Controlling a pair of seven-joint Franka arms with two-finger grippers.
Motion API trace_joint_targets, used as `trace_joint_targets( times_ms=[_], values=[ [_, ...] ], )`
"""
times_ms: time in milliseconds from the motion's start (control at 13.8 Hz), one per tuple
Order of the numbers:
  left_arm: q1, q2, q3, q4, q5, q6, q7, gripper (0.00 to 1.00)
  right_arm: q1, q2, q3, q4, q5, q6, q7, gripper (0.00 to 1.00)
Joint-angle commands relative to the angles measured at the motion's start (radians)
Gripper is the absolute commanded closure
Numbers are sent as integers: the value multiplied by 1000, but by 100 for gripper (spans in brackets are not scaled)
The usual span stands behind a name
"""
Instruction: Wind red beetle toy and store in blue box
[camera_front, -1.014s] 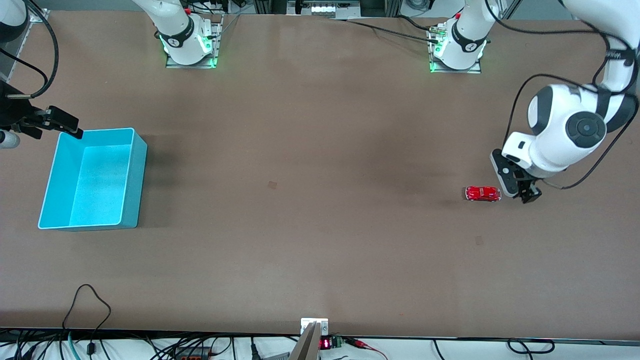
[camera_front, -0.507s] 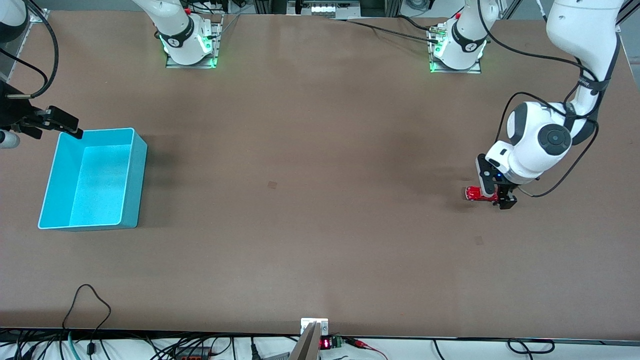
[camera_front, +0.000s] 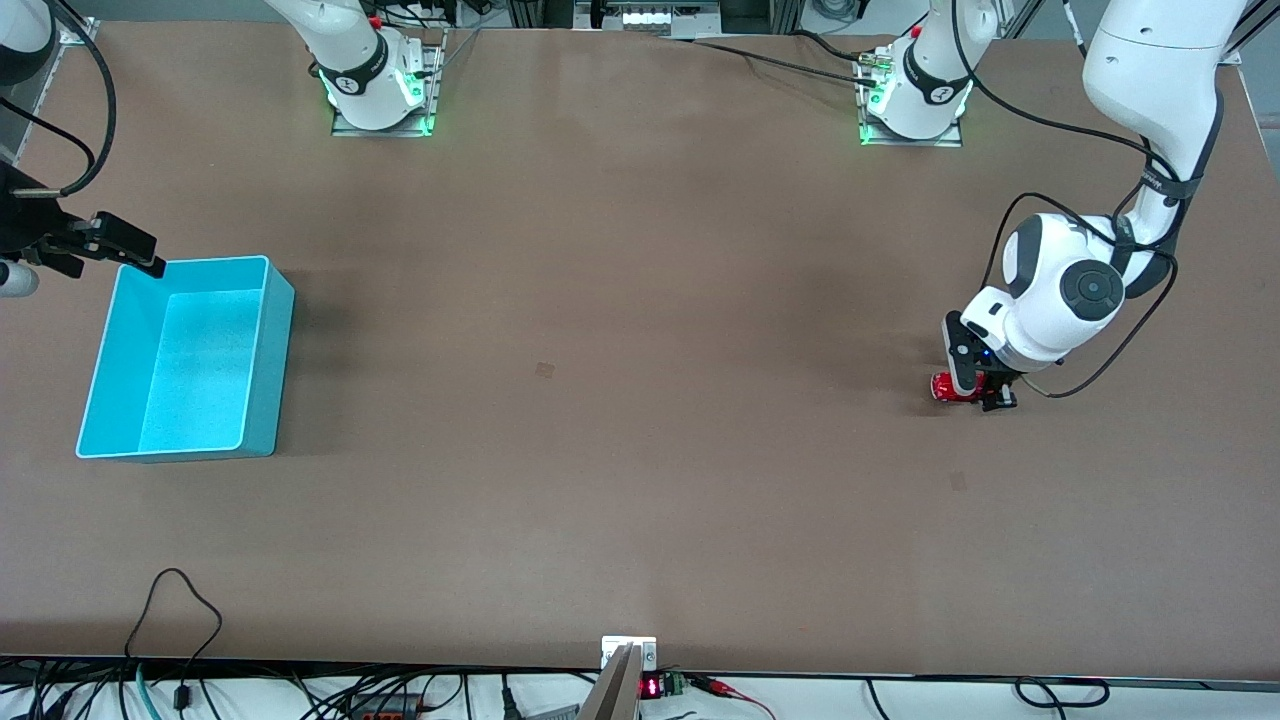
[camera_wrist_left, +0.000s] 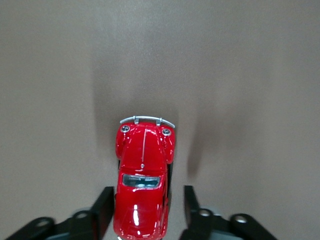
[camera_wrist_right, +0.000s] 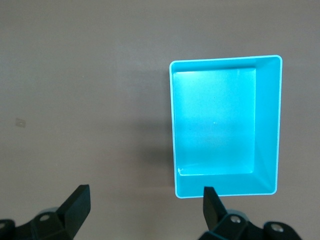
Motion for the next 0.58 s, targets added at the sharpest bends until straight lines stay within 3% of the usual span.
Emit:
trace_joint_targets(
  times_ms=[0,507],
  values=[
    [0,4,-2,9,21,5,12,76,1,-7,1,4,-11,-14,-1,0],
    [24,20,0,14,21,5,70,78,1,-7,1,4,-11,-12,-1,0]
  ],
)
